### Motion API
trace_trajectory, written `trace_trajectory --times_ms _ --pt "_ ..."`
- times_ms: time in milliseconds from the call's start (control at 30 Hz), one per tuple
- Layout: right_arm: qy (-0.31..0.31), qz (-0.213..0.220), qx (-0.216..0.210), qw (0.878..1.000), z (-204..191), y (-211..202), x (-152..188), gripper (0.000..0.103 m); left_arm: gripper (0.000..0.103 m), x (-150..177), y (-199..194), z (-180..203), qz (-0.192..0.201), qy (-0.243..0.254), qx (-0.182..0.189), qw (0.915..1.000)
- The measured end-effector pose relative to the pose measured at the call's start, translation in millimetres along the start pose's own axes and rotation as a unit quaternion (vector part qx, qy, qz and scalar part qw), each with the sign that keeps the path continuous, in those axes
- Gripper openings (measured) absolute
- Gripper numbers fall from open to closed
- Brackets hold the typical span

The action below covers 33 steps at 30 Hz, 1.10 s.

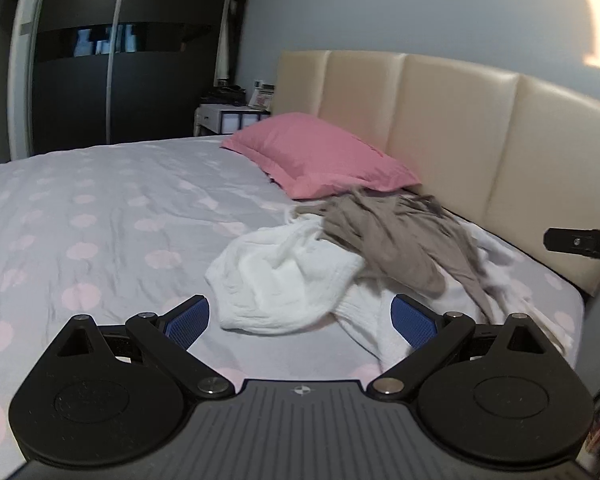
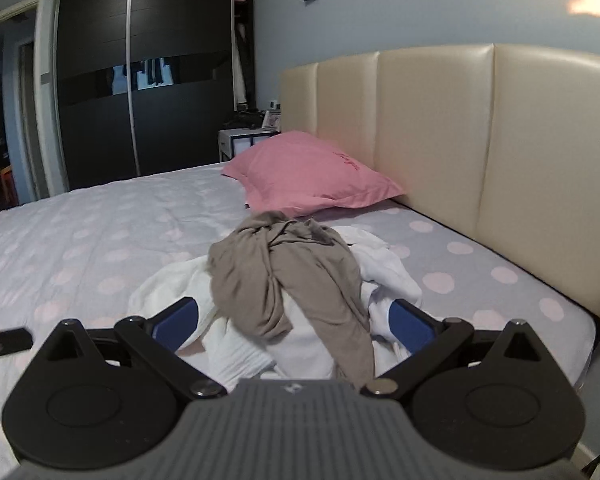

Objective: Fold clothes
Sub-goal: 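Reach the right tool into the pile and grasp the taupe top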

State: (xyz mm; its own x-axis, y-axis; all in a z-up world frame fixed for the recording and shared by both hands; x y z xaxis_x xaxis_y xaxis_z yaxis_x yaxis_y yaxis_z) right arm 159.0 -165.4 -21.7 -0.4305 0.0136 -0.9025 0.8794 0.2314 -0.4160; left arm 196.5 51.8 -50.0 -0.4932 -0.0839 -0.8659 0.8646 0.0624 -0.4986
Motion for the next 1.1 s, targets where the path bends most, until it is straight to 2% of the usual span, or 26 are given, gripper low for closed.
trace_trajectory --times_ms 67,133,200,333,433,500,600,633,700,767,833,867,900,1000,1100 --pt "0.003 -0.01 -0.011 1.0 3 17 -3 0.102 0.099 1 11 -9 -0.005 -0.006 -0.016 0.9998" --pt "-0.001 -0.032 -0.002 0.999 6 38 -4 0.102 0.1 3 22 -20 -0.014 -0.011 -0.036 0.9992" --pt "0.001 -0.048 -0.006 0.999 7 59 -4 0.102 0.1 8 32 -29 -0.025 -0.016 -0.035 0.9989" --pt "-0.012 -0.053 -0.001 0.999 11 98 -6 0.102 0.1 19 52 -49 -0.049 -0.031 -0.039 0.9976" --pt "-0.012 -0.056 -0.012 0.998 12 125 -3 0.101 0.1 31 66 -67 -0.059 -0.048 -0.074 0.9944" --pt "-0.012 -0.069 -0.02 0.997 8 142 3 0.09 0.1 38 75 -76 -0.071 -0.056 -0.088 0.992" --pt "-0.015 -0.082 -0.033 0.996 0 164 12 0.087 0.1 47 86 -82 -0.09 -0.066 -0.085 0.9901" --pt "-0.014 -0.087 -0.038 0.995 -3 171 14 0.083 0.1 50 88 -83 -0.094 -0.062 -0.089 0.9896" --pt "-0.019 -0.097 -0.036 0.994 -6 184 16 0.066 0.1 55 91 -86 -0.098 -0.05 -0.096 0.9893" --pt "-0.021 -0.106 -0.038 0.993 -7 195 17 0.061 0.1 58 93 -86 -0.101 -0.045 -0.097 0.9891" --pt "-0.016 -0.116 -0.046 0.992 -9 203 18 0.044 0.1 59 93 -87 -0.102 -0.047 -0.096 0.9891" --pt "-0.014 -0.12 -0.048 0.991 -10 205 19 0.022 0.099 59 93 -88 -0.101 -0.048 -0.095 0.9892" --pt "-0.018 -0.124 -0.043 0.991 -11 207 19 0.004 0.099 60 92 -89 -0.101 -0.049 -0.094 0.9892" --pt "-0.027 -0.123 -0.05 0.991 -18 203 16 0.004 0.099 59 92 -85 -0.104 -0.05 -0.088 0.9894" --pt "-0.042 -0.122 -0.081 0.988 -35 189 9 0.003 0.099 58 85 -82 -0.099 -0.044 -0.083 0.9906"
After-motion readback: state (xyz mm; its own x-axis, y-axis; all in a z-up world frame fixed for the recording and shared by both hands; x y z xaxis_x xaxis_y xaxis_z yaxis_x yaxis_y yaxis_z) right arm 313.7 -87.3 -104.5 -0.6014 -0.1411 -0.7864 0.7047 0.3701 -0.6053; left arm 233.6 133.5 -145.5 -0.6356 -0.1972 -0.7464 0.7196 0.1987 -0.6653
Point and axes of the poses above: each gripper's, at about its wrist camera, not at the fingertips, and y roughly the way its jaws point, z to its right, x to its underside, the point moved 10 cm from there along y, roughly the way its jaws point, and after that the axes turned 8 degrees about -x, right-handed, at the moved point
